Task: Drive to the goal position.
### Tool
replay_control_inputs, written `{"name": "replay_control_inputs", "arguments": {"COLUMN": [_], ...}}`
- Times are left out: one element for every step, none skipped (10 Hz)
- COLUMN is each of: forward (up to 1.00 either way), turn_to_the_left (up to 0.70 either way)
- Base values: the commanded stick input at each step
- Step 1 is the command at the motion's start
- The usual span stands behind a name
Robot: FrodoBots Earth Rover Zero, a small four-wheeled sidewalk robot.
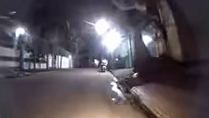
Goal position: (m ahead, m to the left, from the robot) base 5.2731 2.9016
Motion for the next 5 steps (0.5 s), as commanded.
{"name": "replay_control_inputs", "arguments": {"forward": [0.7, 0.7, 0.7, 0.7, 0.7], "turn_to_the_left": [0.0, 0.0, 0.0, 0.0, 0.0]}}
